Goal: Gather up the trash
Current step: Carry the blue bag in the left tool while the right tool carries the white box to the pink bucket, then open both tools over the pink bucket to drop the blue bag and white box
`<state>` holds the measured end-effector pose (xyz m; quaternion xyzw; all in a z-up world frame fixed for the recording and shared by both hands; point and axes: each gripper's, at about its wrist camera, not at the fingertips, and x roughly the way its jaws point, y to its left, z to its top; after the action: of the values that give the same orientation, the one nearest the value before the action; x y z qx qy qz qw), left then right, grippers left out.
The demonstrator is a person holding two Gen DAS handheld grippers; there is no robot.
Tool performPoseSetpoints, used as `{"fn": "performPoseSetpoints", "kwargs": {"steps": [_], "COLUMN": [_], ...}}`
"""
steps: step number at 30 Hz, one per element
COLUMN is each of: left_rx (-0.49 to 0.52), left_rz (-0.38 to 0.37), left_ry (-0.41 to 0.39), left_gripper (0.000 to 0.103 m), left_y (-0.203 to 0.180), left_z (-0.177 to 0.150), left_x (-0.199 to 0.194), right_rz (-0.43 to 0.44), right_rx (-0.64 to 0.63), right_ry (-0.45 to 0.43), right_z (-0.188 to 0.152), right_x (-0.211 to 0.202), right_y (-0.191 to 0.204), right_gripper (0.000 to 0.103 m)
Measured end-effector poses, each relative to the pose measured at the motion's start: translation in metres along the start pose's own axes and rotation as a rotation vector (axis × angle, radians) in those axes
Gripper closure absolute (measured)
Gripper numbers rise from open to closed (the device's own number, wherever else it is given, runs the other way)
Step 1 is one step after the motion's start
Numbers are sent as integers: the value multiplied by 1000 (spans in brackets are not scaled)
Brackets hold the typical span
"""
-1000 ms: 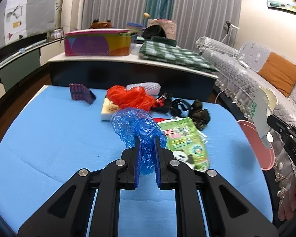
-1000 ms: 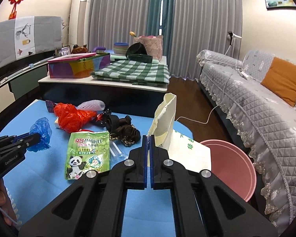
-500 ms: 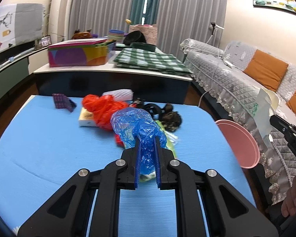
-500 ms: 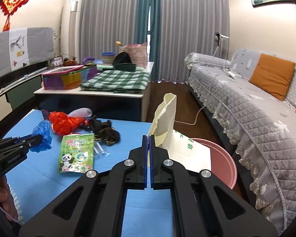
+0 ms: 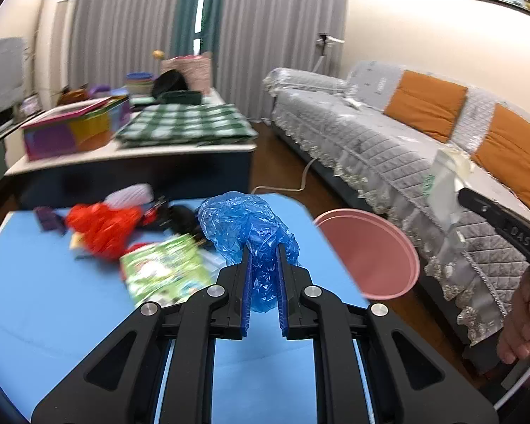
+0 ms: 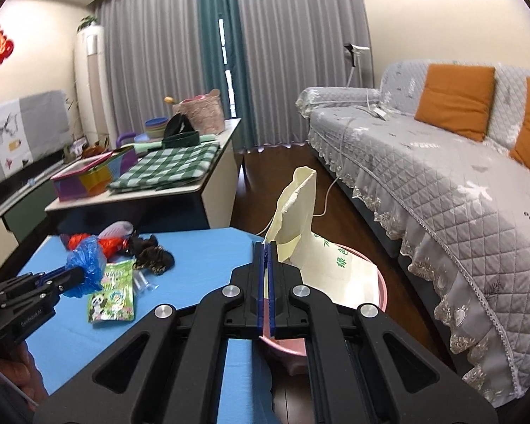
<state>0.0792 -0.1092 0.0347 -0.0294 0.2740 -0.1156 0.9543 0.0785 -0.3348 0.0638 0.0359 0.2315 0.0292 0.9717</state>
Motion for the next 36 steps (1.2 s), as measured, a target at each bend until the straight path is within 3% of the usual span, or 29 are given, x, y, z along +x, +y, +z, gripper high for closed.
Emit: {"fn": "performPoseSetpoints", "kwargs": {"steps": [17, 32, 35, 36], "left_rx": [105, 160, 165, 161], "left_rz": [-188, -249, -261, -266], "left_ry": [2, 60, 71, 76], "left_gripper": [91, 91, 86, 78], "left_y": [-83, -118, -120, -118], "left_z": [51, 56, 57, 57], "left_x": [104, 171, 178, 180], "right_rz": [8, 0, -11, -11], "right_rx": [129, 185, 192, 196], "right_ry": [32, 94, 114, 125], "right_z": [12, 7, 6, 5], "right_x": [56, 104, 109, 112], "right_y": [-56, -81, -84, -85], "right_gripper": [101, 101, 95, 87]}}
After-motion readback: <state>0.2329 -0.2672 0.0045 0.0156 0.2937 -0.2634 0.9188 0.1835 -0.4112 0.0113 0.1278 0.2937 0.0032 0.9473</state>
